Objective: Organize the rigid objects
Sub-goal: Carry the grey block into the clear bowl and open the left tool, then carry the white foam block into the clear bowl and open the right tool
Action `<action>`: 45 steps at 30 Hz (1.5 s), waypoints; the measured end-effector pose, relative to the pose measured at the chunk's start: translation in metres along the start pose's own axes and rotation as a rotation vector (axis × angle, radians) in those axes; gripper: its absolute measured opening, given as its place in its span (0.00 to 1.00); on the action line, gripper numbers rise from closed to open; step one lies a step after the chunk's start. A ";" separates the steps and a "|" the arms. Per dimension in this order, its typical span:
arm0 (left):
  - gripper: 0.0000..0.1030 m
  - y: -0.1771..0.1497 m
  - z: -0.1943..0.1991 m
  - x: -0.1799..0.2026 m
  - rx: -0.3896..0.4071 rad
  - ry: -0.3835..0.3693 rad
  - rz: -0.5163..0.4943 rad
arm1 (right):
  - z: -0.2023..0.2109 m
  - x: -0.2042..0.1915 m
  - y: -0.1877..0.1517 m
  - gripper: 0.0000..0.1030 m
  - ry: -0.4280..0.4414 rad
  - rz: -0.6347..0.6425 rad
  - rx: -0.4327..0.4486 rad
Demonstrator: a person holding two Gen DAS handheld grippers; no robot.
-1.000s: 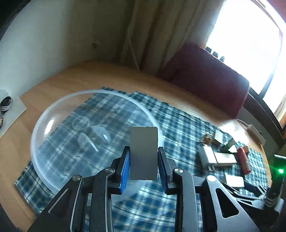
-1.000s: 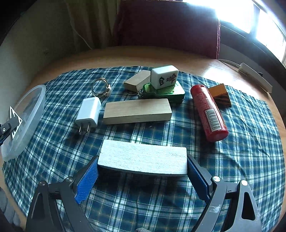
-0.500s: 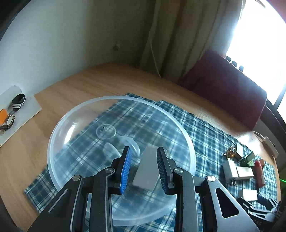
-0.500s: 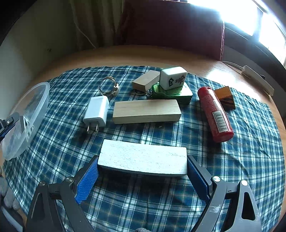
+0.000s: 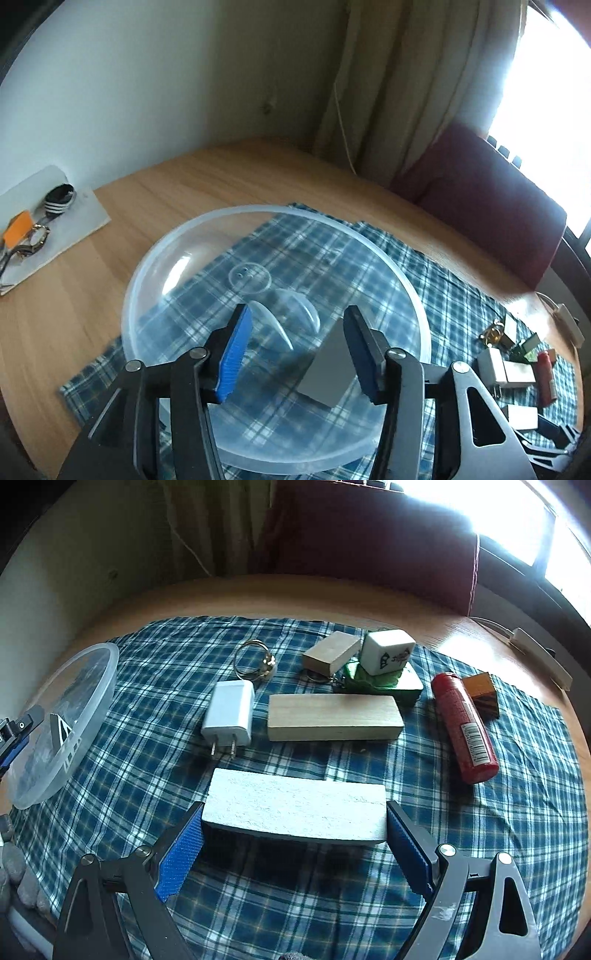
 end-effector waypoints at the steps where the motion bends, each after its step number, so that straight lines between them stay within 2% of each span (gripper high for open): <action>1: 0.57 0.000 0.002 0.000 0.011 0.006 -0.002 | 0.001 -0.002 0.001 0.92 0.001 0.003 0.002; 7: 0.65 0.002 0.007 -0.005 0.045 0.027 0.005 | 0.009 -0.018 0.010 0.92 0.023 0.025 0.029; 18: 0.67 0.006 0.016 -0.024 0.085 0.072 0.070 | 0.041 -0.083 0.041 0.92 0.165 0.135 0.153; 29: 0.71 0.013 0.035 -0.059 0.188 0.168 0.197 | 0.050 -0.144 0.045 0.92 0.249 0.267 0.189; 35: 0.72 0.013 0.036 -0.060 0.188 0.170 0.198 | 0.058 -0.162 0.043 0.92 0.295 0.307 0.205; 45: 0.73 0.010 0.035 -0.076 0.179 0.172 0.271 | 0.063 -0.192 0.038 0.92 0.374 0.401 0.230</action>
Point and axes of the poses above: each gripper's, at about its wrist camera, not at the fingertips, and z roughly against the way its jaws point, x to its right, y to its top, the point moved 7 cm from there along -z, roughly the way its jaws point, and after that the axes turned 7 degrees about -y, right-handed, at the moved point
